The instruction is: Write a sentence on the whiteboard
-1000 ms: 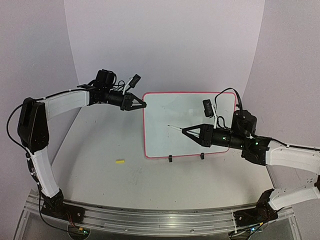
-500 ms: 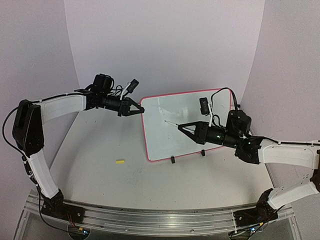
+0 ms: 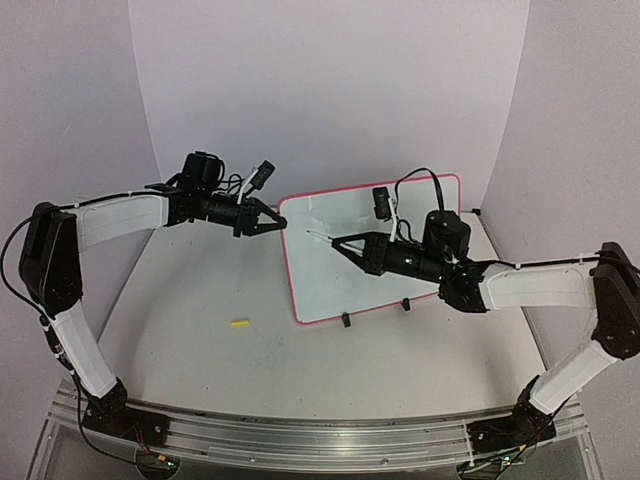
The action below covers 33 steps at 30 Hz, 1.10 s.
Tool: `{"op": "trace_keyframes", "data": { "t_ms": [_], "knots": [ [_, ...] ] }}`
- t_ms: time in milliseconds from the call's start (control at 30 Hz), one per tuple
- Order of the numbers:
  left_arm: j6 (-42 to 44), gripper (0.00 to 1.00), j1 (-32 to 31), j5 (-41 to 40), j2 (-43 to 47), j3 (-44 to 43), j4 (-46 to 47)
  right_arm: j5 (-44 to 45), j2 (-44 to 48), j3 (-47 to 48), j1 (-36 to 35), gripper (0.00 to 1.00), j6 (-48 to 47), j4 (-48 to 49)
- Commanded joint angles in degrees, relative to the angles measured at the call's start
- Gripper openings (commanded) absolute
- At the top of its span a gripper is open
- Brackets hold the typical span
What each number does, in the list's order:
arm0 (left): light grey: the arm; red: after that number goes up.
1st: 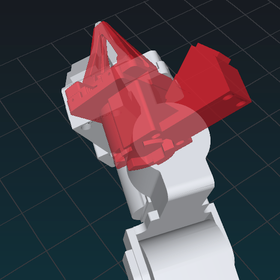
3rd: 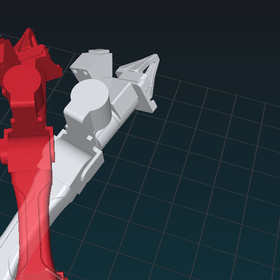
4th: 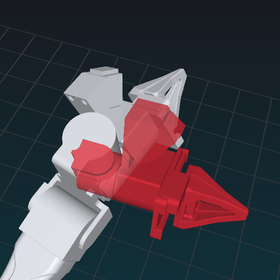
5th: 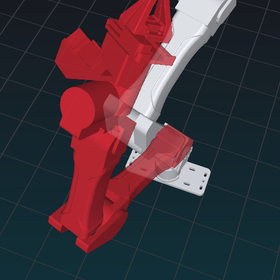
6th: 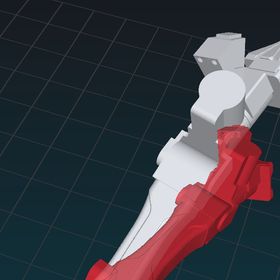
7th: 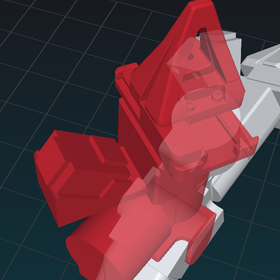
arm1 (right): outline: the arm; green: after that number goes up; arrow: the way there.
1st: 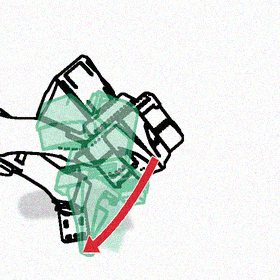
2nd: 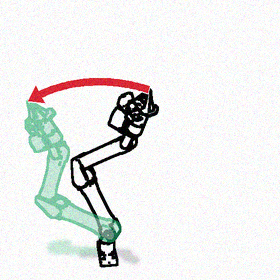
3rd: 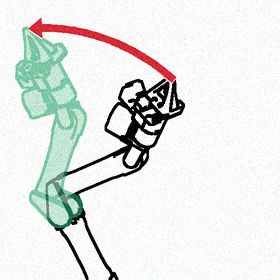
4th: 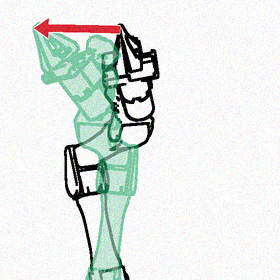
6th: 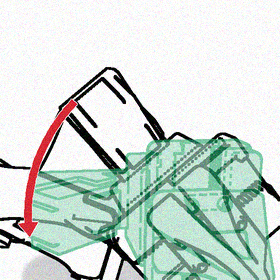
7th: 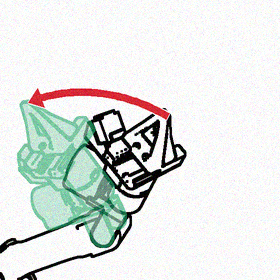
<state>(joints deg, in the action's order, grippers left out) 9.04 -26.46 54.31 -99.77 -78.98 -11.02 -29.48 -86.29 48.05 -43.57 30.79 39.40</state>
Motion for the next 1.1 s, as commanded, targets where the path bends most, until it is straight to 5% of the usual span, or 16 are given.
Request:
{"op": "trace_keyframes", "data": {
  "t_ms": [0, 1067],
  "knots": [
    [1.48, 0.00, 0.09, -1.32, 1.84, 1.60, -0.26, -2.51, -3.77, 4.84, 0.72, 0.00, 0.64, 7.77],
    [1.25, 0.00, 0.09, -1.10, 2.40, 1.73, -0.13, 5.15, -13.19, 13.12, 1.27, 0.00, -3.14, 9.24]
  ]
}}
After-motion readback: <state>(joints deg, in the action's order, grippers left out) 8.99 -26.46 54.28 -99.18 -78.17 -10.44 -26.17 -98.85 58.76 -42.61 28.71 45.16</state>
